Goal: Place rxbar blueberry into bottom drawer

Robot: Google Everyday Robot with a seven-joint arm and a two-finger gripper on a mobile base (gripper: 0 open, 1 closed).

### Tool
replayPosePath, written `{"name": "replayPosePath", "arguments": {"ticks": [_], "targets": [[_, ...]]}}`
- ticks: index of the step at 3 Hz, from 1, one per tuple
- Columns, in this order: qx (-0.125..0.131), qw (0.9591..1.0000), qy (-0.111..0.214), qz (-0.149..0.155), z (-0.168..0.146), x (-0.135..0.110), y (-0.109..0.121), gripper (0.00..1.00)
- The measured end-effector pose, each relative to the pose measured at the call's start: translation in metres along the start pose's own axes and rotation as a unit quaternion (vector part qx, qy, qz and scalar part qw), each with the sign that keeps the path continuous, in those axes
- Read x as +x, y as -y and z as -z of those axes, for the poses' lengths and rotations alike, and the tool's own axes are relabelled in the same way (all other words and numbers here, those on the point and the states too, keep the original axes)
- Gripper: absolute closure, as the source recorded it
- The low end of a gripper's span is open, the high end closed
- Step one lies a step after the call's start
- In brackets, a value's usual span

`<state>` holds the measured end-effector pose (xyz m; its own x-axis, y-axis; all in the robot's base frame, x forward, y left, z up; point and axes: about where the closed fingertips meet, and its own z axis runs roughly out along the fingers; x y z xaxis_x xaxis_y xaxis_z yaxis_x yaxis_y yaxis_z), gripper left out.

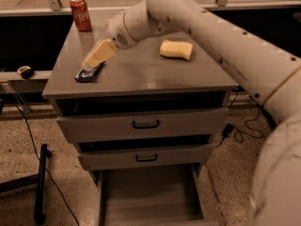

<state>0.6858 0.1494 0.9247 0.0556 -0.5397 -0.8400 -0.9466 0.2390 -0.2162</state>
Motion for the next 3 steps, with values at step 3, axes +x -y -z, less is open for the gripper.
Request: {"name": "replayPosePath", "arguments": {"ticks": [3], "targets": [[-0.068,0.9954,0.062,-0.028,-0.091,0.028,-0.008,0.18]]}}
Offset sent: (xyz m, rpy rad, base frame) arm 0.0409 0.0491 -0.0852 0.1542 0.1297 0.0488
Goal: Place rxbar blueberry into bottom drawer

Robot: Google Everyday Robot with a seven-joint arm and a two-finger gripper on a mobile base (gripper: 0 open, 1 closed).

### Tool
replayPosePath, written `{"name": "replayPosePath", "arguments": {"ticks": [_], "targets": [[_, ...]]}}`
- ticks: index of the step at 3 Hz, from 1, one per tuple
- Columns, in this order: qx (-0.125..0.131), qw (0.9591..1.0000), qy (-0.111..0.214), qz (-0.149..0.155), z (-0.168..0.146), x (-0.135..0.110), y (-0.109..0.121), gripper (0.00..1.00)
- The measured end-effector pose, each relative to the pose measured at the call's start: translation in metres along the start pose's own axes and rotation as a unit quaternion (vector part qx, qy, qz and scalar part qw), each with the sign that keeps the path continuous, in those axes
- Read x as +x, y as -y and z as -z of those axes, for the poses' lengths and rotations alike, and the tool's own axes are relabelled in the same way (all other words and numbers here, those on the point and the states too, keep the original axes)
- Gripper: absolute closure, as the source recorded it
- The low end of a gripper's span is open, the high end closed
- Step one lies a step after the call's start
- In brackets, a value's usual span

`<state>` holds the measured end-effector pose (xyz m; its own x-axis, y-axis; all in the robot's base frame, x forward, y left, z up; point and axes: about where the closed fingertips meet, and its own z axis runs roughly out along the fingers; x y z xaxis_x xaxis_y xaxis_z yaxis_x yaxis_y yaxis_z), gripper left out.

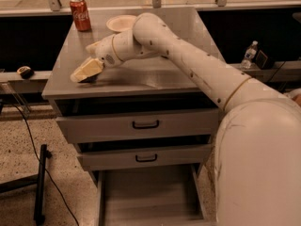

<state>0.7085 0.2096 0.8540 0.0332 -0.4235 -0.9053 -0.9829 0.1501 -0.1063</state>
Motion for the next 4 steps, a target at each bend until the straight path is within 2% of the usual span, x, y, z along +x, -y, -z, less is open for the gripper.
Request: {"name": "replayPosePath", "arguments": {"ticks": [1,3,4], "targets": [[-0.017,0.9997,0.014,0.011,-0.011,0.001,-0.013,0.42],[-0.022,0.9994,0.024,0.006,-0.013,0.009,-0.030,0.89],[-0.022,0.9994,0.024,0.006,-0.011,0.005,-0.030,1.00]]}}
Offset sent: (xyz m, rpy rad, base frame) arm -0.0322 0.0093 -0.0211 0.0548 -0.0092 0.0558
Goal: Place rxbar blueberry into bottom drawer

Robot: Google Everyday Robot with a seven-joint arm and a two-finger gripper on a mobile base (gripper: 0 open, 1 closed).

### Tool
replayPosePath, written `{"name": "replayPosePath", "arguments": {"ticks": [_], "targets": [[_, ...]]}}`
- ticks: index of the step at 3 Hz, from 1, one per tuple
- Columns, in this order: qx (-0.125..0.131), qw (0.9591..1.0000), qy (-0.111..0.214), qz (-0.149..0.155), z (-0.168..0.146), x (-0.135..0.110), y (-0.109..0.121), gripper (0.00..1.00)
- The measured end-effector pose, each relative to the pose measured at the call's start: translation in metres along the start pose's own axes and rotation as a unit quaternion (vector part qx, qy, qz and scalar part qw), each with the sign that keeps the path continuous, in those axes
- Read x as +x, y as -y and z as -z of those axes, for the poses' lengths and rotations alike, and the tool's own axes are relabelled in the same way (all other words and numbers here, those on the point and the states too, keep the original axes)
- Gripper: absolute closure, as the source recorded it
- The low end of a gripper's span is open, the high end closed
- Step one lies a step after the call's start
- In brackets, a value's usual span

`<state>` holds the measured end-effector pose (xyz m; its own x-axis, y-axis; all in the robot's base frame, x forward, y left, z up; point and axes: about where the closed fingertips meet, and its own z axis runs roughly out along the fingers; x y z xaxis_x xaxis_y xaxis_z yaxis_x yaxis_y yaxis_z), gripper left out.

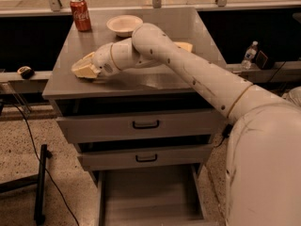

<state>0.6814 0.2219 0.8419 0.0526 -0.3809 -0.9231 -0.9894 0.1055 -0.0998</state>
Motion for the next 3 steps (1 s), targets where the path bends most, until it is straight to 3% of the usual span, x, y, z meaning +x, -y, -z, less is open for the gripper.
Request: {"name": "replayPosePath", "arguments": {"ticks": [1,2,3], "targets": [[0.033,0.9992,0.012,0.018,0.021,-0.010,-0.001,1.00],[0.115,0.9890,0.059,0.071,0.082,-0.047,-0.028,1.00],[0.151,0.9815,0.073,0.093,0.113,-0.053,-0.066,1.00]]}}
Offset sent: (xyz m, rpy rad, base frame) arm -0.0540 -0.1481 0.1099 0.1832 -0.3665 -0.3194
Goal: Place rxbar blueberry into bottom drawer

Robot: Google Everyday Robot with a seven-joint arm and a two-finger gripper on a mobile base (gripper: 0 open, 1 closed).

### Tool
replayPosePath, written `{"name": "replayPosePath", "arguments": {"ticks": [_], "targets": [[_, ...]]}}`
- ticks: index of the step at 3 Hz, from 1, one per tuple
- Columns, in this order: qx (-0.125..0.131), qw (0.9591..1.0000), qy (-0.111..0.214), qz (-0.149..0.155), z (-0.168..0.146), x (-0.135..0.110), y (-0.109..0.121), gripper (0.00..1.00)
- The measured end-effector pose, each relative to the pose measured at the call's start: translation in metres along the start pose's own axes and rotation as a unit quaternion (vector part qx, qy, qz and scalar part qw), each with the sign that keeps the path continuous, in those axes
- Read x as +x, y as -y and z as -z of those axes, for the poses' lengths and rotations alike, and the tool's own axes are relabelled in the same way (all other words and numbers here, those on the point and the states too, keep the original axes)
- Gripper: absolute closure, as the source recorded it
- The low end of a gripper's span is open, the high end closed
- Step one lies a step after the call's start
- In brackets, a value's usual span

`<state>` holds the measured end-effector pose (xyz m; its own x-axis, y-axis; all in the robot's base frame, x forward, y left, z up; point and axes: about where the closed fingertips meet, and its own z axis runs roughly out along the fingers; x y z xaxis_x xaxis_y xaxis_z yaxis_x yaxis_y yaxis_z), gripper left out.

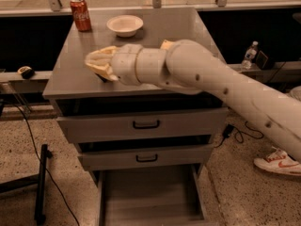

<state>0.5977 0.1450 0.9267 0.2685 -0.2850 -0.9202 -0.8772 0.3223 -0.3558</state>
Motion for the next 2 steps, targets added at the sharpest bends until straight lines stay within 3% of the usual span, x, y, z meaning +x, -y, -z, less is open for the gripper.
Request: {"name": "replayPosePath", "arguments": {"ticks": [1,2], "targets": [[0.031,0.9991,-0.028,0.000,0.035,0.002,-0.007,1.00],[0.059,0.9948,-0.074,-0.037,0.063,0.026,0.011,1.00]]}}
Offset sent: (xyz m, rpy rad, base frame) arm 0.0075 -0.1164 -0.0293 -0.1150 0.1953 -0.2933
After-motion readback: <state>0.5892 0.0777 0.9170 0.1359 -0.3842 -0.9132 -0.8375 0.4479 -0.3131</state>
